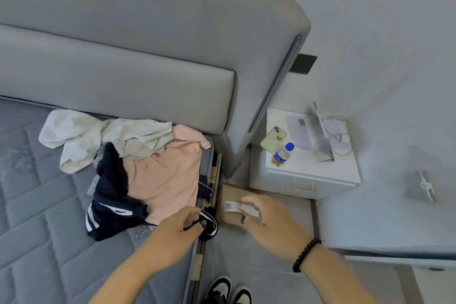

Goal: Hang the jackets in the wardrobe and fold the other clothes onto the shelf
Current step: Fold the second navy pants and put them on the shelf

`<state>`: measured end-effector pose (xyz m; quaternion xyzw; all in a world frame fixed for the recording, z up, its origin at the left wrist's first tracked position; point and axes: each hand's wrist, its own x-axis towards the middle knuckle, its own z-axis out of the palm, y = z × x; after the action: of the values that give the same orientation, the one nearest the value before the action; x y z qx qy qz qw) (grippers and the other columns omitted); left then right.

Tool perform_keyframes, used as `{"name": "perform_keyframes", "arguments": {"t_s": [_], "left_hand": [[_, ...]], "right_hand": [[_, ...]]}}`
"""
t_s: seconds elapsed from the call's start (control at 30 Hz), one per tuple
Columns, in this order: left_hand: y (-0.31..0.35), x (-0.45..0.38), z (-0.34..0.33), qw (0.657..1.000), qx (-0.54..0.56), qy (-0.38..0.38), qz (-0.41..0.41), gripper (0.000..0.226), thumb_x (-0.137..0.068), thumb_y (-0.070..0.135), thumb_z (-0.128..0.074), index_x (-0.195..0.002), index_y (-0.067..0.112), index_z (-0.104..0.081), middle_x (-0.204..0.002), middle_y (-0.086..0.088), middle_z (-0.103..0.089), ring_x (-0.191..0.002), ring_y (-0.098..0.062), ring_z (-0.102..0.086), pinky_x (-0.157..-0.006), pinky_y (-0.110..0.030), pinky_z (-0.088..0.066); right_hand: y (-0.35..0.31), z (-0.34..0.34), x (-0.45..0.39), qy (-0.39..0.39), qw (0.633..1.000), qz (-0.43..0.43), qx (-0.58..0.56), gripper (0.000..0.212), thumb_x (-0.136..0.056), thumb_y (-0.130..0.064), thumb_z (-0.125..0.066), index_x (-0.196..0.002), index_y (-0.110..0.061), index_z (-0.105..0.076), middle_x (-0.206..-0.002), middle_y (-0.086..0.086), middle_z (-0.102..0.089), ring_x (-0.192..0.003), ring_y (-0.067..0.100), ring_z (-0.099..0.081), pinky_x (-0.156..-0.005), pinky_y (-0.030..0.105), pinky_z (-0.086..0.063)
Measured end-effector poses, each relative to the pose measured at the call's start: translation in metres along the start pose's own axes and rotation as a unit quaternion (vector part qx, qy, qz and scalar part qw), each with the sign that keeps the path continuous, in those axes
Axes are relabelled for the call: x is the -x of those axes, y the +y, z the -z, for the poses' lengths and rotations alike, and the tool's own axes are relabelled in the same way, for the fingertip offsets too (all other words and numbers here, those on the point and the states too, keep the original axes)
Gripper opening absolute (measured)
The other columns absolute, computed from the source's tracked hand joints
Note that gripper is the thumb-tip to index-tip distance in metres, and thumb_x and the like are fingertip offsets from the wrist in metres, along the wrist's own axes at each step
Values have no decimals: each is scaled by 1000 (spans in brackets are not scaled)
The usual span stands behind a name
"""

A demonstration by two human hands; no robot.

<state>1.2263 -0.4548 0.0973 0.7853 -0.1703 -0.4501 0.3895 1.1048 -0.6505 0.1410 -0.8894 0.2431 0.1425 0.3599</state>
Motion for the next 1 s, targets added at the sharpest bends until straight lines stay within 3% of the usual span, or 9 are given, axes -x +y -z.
{"name": "perform_keyframes", "arguments": {"t_s": [0.1, 0.2, 0.27, 0.43, 0.63, 0.73, 0.8, 0.9, 1.0], "left_hand": [[-32, -21, -1, 1000, 6, 11, 19, 28, -96, 16, -56, -116, 34, -51, -119, 15, -58, -117, -1, -53, -101, -18, -41], [-67, -53, -5, 999, 1, 28, 30, 28, -97, 17, -55, -117, 35, -48, -114, 21, -53, -101, 5, -55, -75, -1, -41], [-93, -79, -10, 998, -32, 41, 34, 36, -97, 17, -53, -133, 22, -47, -122, 15, -52, -108, 1, -52, -82, -1, -37], [-148, -145, -27, 988, -128, 75, 31, 51, -96, 15, -53, -145, 11, -37, -144, -6, -45, -131, -19, -42, -102, -17, -29], [-195, -202, -38, 942, -316, 98, 55, 70, -92, 11, -54, -152, 8, -18, -161, -17, -7, -149, -32, -8, -119, -37, -16], [-197, -207, -33, 920, -356, 161, 18, 73, -80, -5, -56, -147, 0, -30, -156, -27, -17, -146, -41, -16, -117, -50, -24], [-198, -202, -25, 885, -381, 269, -20, 76, -63, -19, -56, -137, -6, -45, -148, -34, -31, -140, -50, -26, -109, -65, -28], [-200, -182, -4, 812, -470, 335, 79, 82, -59, -15, -62, -137, 4, -46, -154, -30, -20, -145, -47, -8, -112, -65, -8], [-208, -165, 23, 797, -478, 307, 207, 78, -73, -1, -66, -144, 13, -36, -158, -27, -1, -145, -45, 8, -112, -66, -5]], "right_hand": [[7, -31, -29, -55, 998, 0, -8, 43, -95, -30, -48, -138, -27, -44, -141, -11, -44, -128, 3, -40, -101, 16, -33], [22, -61, -67, -108, 993, -19, -39, 42, -93, -28, -51, -135, -27, -48, -136, -12, -50, -118, -1, -45, -94, 10, -32], [36, -78, -96, -129, 988, -40, -74, 39, -93, -26, -53, -132, -27, -50, -131, -13, -54, -109, -4, -49, -89, 9, -34], [74, -121, -162, -138, 985, -64, -87, 34, -93, -25, -52, -127, -28, -53, -124, -12, -57, -93, -8, -53, -67, 4, -37], [107, -164, -194, -179, 979, -79, -58, 37, -87, -38, -50, -125, -36, -53, -113, -23, -57, -97, -6, -55, -73, 12, -44], [116, -173, -196, -189, 979, -78, -22, 39, -82, -46, -49, -120, -41, -54, -102, -28, -58, -99, -3, -58, -86, 25, -51], [117, -177, -195, -197, 976, -82, -28, 35, -87, -42, -52, -121, -37, -55, -110, -24, -61, -98, -4, -58, -84, 21, -49], [109, -175, -191, -216, 972, -85, -30, 34, -90, -38, -53, -123, -33, -55, -113, -21, -61, -98, -4, -57, -81, 19, -47], [89, -170, -191, -234, 969, -74, -23, 36, -92, -37, -51, -127, -30, -52, -123, -17, -58, -102, 1, -57, -87, 23, -48]]}}
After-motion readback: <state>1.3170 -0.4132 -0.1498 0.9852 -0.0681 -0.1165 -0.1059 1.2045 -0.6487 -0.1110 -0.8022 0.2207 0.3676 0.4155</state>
